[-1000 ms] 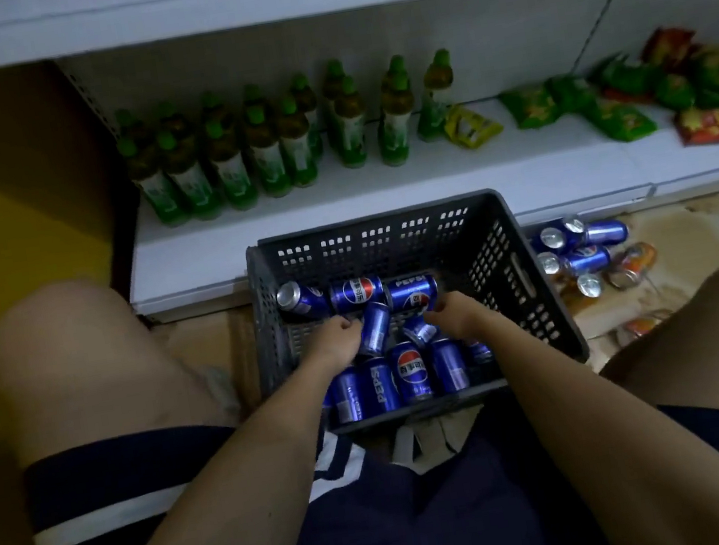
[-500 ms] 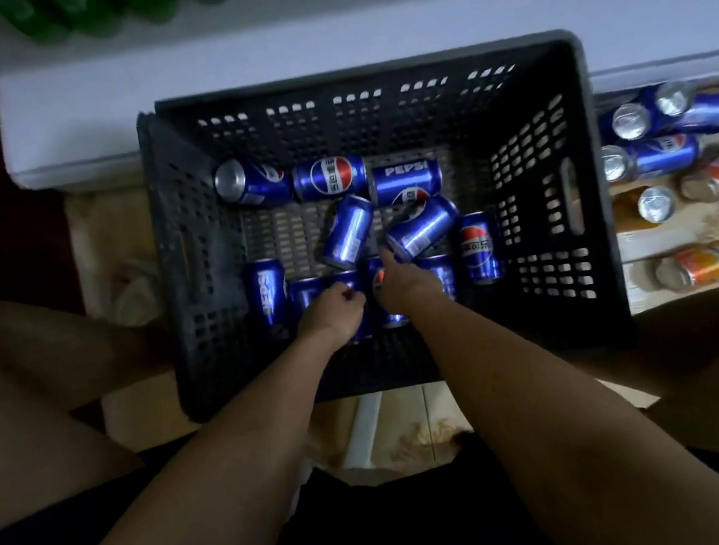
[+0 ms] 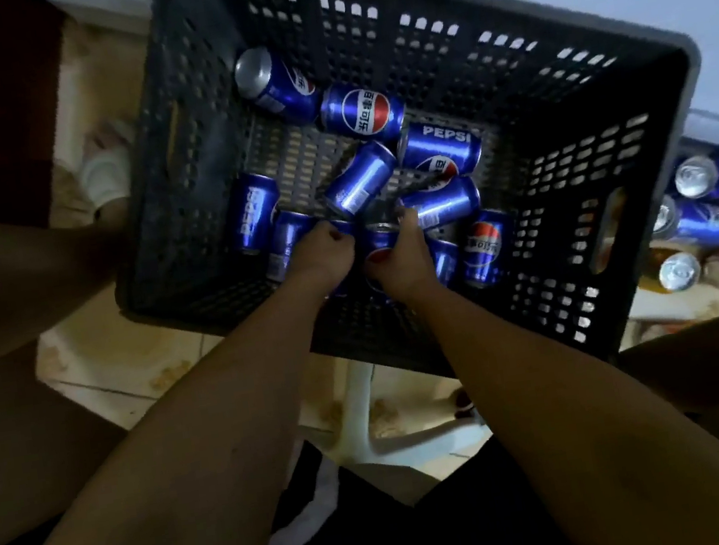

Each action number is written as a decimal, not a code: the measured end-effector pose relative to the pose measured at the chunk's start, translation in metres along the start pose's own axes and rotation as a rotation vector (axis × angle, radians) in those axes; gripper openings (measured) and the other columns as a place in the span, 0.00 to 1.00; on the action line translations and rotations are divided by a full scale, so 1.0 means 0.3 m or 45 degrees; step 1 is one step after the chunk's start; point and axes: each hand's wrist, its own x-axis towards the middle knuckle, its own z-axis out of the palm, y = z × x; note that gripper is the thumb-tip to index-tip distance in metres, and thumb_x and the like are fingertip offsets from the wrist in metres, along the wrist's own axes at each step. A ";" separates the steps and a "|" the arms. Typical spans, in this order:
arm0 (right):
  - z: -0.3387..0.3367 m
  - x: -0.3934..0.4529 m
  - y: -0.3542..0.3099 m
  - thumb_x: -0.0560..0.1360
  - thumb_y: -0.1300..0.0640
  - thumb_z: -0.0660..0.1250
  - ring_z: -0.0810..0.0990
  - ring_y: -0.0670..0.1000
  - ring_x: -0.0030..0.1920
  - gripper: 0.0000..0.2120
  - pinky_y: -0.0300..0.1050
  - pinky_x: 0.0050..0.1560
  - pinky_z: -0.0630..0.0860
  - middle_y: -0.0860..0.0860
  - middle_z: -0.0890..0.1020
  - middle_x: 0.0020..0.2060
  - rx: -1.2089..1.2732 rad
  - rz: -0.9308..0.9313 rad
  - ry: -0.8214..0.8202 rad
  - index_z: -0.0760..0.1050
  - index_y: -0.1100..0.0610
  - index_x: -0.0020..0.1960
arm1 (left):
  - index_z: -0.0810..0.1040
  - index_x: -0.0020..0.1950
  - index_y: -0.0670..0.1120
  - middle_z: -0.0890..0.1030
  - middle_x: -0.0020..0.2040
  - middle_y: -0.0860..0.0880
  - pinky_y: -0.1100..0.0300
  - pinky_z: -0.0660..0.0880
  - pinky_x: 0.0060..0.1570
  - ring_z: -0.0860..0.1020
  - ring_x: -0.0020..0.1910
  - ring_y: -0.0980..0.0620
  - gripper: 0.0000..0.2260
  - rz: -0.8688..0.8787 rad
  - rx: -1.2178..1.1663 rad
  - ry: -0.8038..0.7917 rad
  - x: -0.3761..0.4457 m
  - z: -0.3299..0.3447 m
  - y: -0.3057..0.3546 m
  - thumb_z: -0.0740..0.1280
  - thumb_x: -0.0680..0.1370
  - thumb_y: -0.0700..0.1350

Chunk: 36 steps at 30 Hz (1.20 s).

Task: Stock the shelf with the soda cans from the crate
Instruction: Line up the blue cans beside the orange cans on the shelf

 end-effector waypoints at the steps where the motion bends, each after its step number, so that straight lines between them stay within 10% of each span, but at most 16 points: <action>1: -0.027 -0.008 -0.003 0.65 0.59 0.75 0.81 0.59 0.52 0.36 0.53 0.50 0.80 0.58 0.79 0.55 0.021 0.004 -0.009 0.62 0.54 0.68 | 0.76 0.61 0.46 0.79 0.61 0.42 0.55 0.71 0.55 0.76 0.59 0.41 0.13 0.039 0.022 0.012 -0.012 -0.015 0.014 0.61 0.80 0.49; 9: -0.286 -0.148 -0.105 0.69 0.62 0.78 0.78 0.45 0.40 0.29 0.31 0.35 0.76 0.50 0.80 0.46 0.419 -0.097 0.015 0.67 0.52 0.64 | 0.76 0.57 0.48 0.80 0.59 0.45 0.53 0.72 0.53 0.76 0.58 0.42 0.10 0.397 0.296 0.173 -0.168 -0.192 0.132 0.62 0.79 0.51; 14: -0.406 -0.326 -0.239 0.69 0.64 0.78 0.80 0.51 0.49 0.37 0.45 0.49 0.80 0.56 0.78 0.54 0.522 -0.231 0.126 0.60 0.55 0.69 | 0.75 0.54 0.48 0.80 0.58 0.42 0.51 0.73 0.53 0.77 0.57 0.39 0.09 0.658 0.371 0.232 -0.342 -0.246 0.220 0.61 0.79 0.51; 23: -0.612 -0.649 -0.460 0.67 0.66 0.77 0.78 0.45 0.40 0.28 0.34 0.33 0.75 0.53 0.78 0.46 0.687 -0.386 0.362 0.68 0.58 0.62 | 0.73 0.65 0.50 0.80 0.59 0.46 0.49 0.76 0.53 0.77 0.54 0.44 0.15 1.000 0.384 0.413 -0.669 -0.493 0.427 0.60 0.81 0.54; 31: -0.882 -0.748 -0.653 0.65 0.58 0.81 0.79 0.52 0.52 0.34 0.47 0.49 0.77 0.54 0.77 0.55 0.583 -0.549 0.465 0.64 0.56 0.63 | 0.72 0.66 0.52 0.79 0.60 0.48 0.48 0.76 0.54 0.76 0.57 0.45 0.16 1.235 0.450 0.623 -0.849 -0.625 0.721 0.57 0.81 0.56; 36: -1.098 -0.767 -0.799 0.67 0.57 0.80 0.78 0.46 0.50 0.32 0.38 0.43 0.76 0.50 0.78 0.54 0.583 -0.782 0.448 0.67 0.53 0.64 | 0.73 0.66 0.52 0.78 0.59 0.49 0.49 0.75 0.55 0.74 0.58 0.47 0.15 1.406 0.522 0.852 -0.950 -0.753 0.987 0.58 0.81 0.54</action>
